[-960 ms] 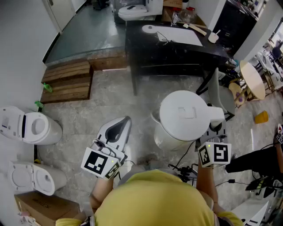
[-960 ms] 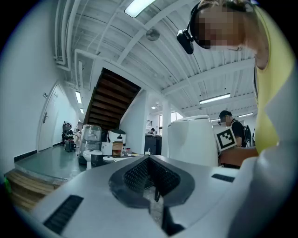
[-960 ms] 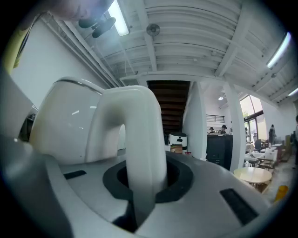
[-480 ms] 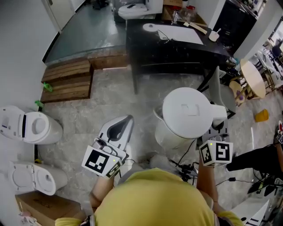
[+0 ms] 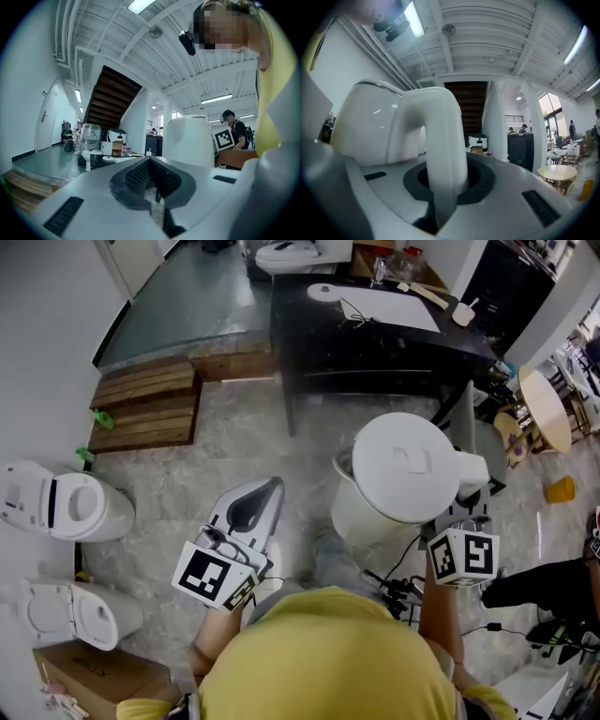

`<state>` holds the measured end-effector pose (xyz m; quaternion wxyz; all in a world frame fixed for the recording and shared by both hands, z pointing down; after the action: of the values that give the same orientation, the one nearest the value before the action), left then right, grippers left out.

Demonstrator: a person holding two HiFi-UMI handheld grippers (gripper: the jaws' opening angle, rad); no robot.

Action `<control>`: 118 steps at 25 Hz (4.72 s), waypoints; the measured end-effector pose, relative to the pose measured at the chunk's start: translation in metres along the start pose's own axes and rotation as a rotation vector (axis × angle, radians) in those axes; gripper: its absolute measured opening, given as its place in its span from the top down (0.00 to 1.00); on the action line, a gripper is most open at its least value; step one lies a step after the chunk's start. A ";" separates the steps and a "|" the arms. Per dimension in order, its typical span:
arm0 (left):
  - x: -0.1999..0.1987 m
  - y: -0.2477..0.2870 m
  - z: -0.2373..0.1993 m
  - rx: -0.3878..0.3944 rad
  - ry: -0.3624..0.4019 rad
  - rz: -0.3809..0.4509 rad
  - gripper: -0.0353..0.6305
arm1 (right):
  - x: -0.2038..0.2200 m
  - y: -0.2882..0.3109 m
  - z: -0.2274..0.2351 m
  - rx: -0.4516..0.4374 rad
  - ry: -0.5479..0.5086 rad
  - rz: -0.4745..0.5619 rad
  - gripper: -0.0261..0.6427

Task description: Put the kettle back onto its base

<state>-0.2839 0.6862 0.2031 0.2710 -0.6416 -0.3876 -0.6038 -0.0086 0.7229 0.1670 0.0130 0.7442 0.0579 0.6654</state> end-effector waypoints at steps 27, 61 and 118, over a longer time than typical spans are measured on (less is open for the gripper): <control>-0.048 0.208 -0.091 -0.061 -0.005 0.028 0.94 | -0.016 0.207 0.114 -0.068 0.020 0.048 0.88; -0.087 0.373 -0.303 0.077 0.001 0.026 0.94 | -0.050 0.441 0.112 0.043 0.044 0.069 0.88; -0.147 0.635 -0.427 0.278 0.080 -0.005 0.94 | -0.054 0.789 0.175 -0.126 0.068 0.125 0.88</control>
<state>0.0034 -0.0382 0.1874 0.3709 -0.5725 -0.4580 -0.5700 0.2134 -0.0558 0.1696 0.0163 0.7210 -0.0300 0.6921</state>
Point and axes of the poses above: the fingertips, and each gripper's own axes: y forward along the fingers, z to its right, x out of its underside, the point moved 2 cm from there along -y, backward along the fingers, and after that the axes turned 7 degrees about -z, right-handed, at the moved point
